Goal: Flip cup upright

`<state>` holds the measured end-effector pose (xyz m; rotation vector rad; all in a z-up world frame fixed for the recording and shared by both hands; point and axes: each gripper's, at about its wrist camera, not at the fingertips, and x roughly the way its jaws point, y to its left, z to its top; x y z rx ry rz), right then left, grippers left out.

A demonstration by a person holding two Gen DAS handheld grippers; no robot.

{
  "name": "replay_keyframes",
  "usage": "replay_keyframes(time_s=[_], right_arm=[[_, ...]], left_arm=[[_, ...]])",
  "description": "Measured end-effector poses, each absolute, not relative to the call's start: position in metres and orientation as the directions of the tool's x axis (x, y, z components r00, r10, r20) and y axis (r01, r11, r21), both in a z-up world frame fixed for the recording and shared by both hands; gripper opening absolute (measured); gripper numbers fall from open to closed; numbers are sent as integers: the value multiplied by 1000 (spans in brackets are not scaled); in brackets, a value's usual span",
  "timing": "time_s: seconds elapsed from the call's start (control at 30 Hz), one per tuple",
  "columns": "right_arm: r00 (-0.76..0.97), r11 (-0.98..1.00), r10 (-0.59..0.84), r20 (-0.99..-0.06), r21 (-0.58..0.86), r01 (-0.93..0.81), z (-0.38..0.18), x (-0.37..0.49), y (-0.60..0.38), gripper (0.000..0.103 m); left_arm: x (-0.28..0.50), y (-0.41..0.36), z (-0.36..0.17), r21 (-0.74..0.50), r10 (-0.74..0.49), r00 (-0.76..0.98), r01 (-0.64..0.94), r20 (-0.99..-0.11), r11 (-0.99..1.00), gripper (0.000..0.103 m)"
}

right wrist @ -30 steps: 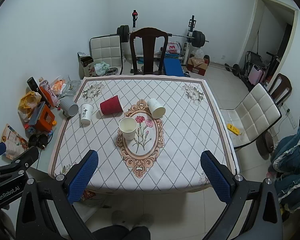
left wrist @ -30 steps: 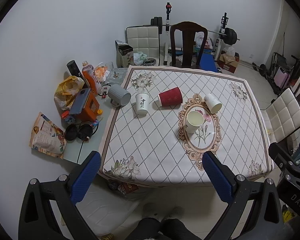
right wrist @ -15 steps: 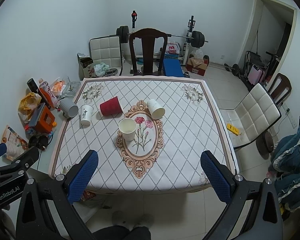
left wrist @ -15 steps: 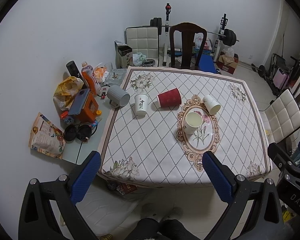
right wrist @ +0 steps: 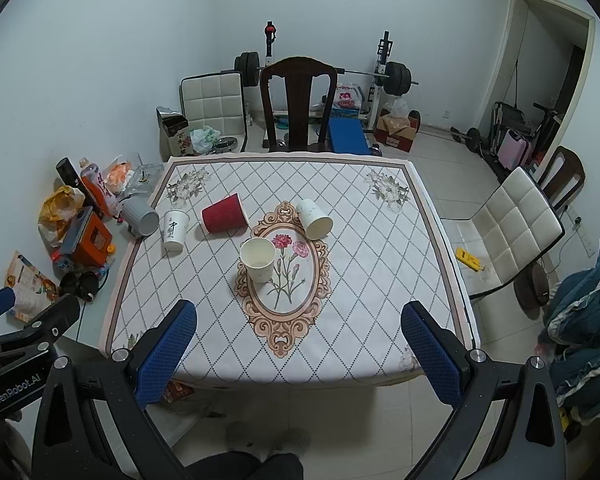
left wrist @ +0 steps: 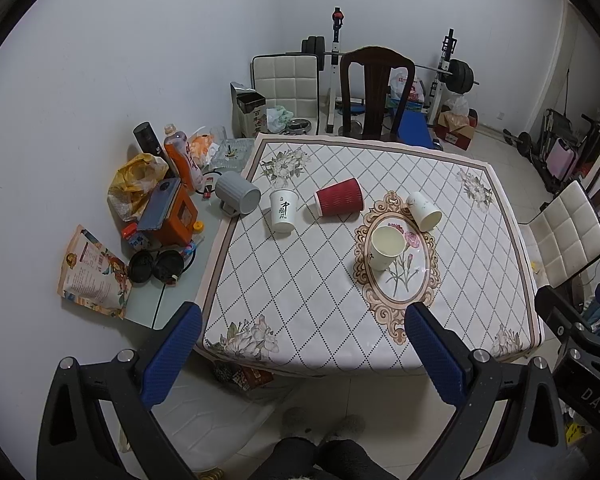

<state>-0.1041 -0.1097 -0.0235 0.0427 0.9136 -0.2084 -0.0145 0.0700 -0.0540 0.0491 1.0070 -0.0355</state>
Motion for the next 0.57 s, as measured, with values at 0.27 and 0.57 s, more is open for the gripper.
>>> replay_keyframes(time_s=[0.27,0.57], right_arm=[[591,980,-157,-791,-49,195,-21,-102,-108,103],[590,980,-156,-792,-47,195,-21,-102,-108,103]], left_arm=[[-14,69,-54,23,-8,534,52,-845,998,103],[-12,68,-51,20,-12,536,53,-844,998,103]])
